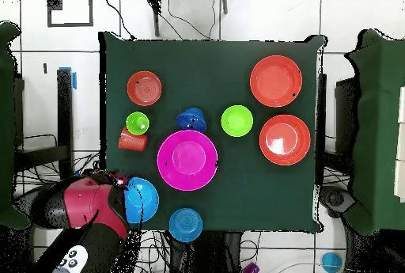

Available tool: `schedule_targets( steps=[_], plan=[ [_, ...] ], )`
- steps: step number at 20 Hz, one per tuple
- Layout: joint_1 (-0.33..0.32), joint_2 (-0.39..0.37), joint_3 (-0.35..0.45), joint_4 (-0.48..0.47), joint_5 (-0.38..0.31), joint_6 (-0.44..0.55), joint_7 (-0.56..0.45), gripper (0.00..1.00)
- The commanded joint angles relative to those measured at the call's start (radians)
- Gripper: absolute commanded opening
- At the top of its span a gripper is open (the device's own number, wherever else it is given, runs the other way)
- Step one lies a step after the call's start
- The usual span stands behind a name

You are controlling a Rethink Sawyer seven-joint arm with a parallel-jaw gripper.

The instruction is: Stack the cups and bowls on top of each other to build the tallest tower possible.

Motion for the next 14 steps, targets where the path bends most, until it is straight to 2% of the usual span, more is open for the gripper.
schedule_targets(
  steps=[1,7,14],
  plan=[
    [-0.003,0.073,0.074,-0.052,-0.019,0.026,0.139,1.00],
    [0.036,0.139,0.081,-0.048,0.013,-0.057,0.201,1.00],
    [0.019,0.201,0.130,-0.010,0.050,-0.183,0.231,1.00]
  ],
)
